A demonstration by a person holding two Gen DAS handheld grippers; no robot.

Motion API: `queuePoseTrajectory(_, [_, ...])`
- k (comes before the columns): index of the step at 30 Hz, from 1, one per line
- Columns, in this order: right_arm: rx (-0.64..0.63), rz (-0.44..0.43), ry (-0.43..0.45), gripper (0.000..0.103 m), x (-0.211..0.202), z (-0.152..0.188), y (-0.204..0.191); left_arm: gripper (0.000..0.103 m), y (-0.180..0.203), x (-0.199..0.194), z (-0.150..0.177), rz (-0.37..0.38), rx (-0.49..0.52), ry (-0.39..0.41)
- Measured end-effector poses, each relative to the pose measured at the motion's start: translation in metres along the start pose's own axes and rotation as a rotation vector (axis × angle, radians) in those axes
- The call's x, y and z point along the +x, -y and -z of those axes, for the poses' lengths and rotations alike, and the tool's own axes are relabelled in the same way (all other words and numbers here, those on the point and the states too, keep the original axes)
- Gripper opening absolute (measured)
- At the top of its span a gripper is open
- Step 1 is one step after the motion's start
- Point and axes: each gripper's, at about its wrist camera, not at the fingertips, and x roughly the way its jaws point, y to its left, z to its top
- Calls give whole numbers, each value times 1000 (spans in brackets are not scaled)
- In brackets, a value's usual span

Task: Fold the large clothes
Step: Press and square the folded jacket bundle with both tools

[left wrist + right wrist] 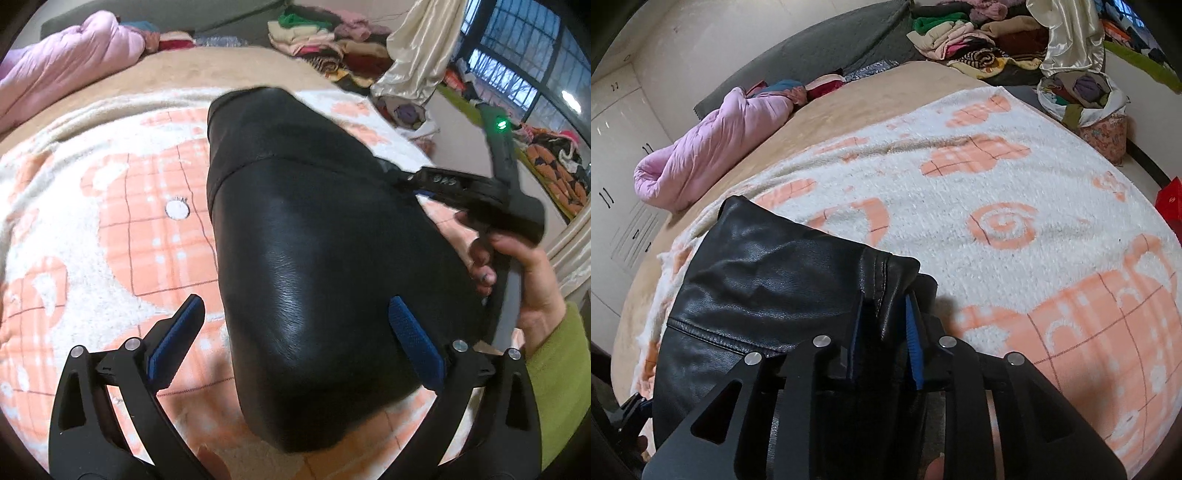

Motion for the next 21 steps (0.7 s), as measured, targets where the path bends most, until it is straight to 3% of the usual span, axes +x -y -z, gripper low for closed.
queuePoseTrajectory(5, [-36,55,-19,23,12,6,0,95,-21,16,0,109,-114,-74])
queuePoseTrajectory(16, [-57,49,30,29,-6,7,-7,95,-7,8,3,70,-69,-62])
queuePoseTrajectory(21, [-2,9,38,50,-16,8,1,95,-1,8,2,60,-59,-59])
